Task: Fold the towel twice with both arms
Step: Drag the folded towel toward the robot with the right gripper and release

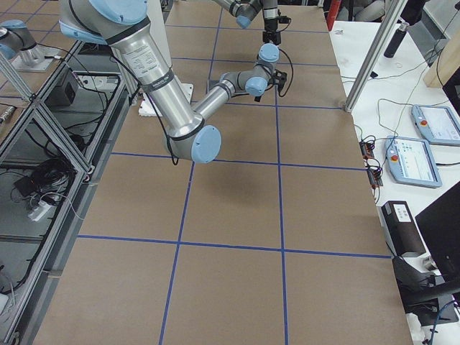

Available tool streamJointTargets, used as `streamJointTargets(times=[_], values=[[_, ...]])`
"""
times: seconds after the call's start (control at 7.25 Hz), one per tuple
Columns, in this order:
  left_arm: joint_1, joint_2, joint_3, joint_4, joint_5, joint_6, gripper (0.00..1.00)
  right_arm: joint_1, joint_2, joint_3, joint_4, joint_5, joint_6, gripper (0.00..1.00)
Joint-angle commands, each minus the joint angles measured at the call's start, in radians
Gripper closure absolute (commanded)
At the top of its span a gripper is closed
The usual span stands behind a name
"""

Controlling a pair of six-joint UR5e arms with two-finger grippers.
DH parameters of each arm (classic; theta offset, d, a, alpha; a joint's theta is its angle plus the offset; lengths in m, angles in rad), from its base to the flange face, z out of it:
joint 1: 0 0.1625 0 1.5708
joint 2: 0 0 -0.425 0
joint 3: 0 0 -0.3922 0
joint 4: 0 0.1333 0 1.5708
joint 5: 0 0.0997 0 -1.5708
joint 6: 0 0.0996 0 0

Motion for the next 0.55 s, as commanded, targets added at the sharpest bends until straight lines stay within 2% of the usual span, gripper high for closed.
streamJointTargets(times=[0.0, 0.28, 0.41], values=[[0.210, 0.125, -0.243, 0.109, 0.146, -0.136, 0.01, 0.023, -0.016, 0.000, 0.006, 0.000, -0.050, 0.00], [0.465, 0.118, -0.267, 0.148, 0.403, -0.242, 0.01, 0.028, -0.012, 0.000, 0.009, -0.001, -0.050, 0.00], [0.514, 0.116, -0.261, 0.146, 0.439, -0.266, 0.01, 0.028, -0.012, 0.000, 0.009, -0.004, -0.050, 0.00]])
